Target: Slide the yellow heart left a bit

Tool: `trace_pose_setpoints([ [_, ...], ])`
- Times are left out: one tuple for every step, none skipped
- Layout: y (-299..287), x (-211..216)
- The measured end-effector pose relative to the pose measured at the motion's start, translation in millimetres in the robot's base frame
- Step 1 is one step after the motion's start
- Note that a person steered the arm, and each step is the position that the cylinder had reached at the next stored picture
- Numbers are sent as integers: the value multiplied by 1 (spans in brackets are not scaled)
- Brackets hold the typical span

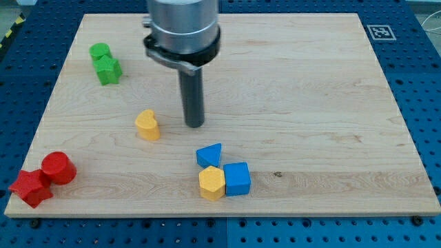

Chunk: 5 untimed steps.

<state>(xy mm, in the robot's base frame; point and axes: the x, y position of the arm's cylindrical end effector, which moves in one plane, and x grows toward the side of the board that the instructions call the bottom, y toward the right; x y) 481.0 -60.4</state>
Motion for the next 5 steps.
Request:
trace_pose_setpoints([
  [-33, 12],
  [-34, 17],
  [-36, 27],
  [-60, 34],
  [-87, 29],
])
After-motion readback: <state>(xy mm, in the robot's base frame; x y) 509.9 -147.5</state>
